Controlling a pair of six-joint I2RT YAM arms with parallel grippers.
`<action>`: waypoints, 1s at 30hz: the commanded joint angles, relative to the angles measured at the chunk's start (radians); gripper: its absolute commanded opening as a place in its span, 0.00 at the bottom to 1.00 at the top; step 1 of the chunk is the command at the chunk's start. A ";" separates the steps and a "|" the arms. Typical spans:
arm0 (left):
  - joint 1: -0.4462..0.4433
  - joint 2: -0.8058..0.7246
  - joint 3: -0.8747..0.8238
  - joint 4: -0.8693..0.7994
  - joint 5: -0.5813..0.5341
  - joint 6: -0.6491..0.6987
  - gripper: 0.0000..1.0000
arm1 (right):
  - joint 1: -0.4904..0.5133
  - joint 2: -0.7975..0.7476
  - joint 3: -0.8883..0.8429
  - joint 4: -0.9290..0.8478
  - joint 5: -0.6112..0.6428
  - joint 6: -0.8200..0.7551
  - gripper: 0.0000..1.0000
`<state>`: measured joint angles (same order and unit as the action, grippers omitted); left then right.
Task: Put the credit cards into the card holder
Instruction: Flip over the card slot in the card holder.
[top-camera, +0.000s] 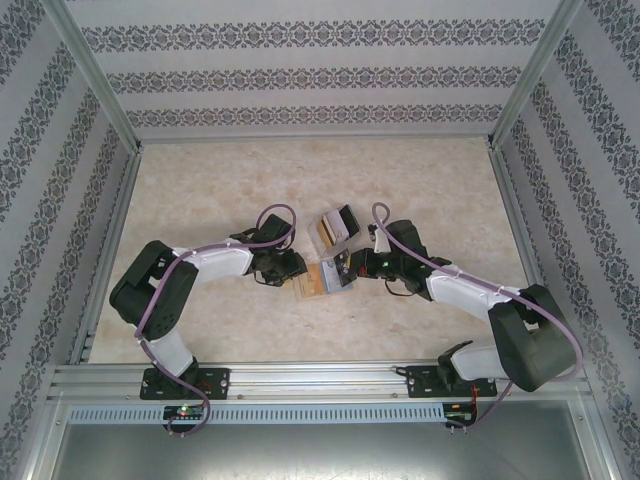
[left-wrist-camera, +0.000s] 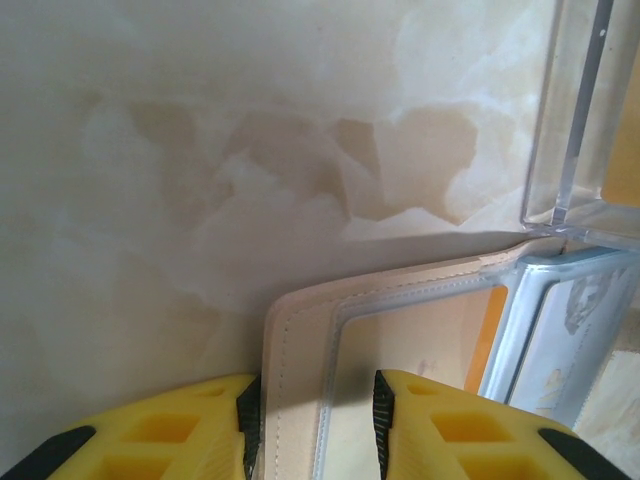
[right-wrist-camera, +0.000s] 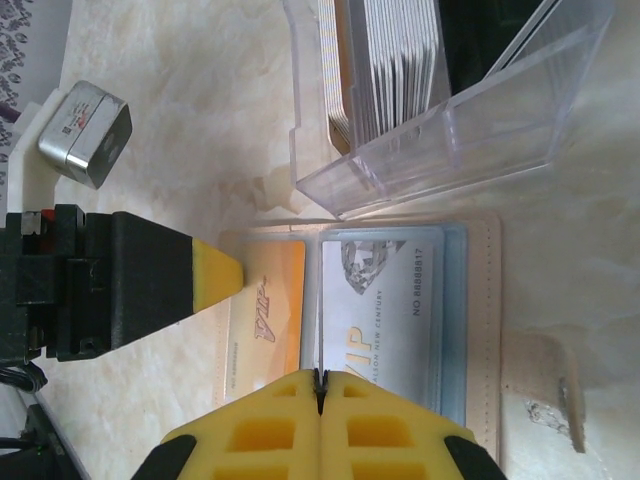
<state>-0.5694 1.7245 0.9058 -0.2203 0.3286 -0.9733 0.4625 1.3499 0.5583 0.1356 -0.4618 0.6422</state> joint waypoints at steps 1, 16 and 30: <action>-0.039 0.093 0.006 0.130 0.038 0.005 0.37 | 0.014 0.011 0.032 0.018 -0.009 0.010 0.04; -0.041 0.089 0.004 0.107 0.026 0.004 0.37 | 0.002 0.068 0.025 -0.039 0.141 -0.094 0.04; -0.041 0.096 0.016 0.097 0.026 0.007 0.37 | -0.036 0.039 0.025 -0.067 0.121 -0.168 0.03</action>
<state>-0.5697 1.7309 0.9180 -0.2367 0.3283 -0.9733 0.4355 1.3884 0.5694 0.0780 -0.3271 0.4984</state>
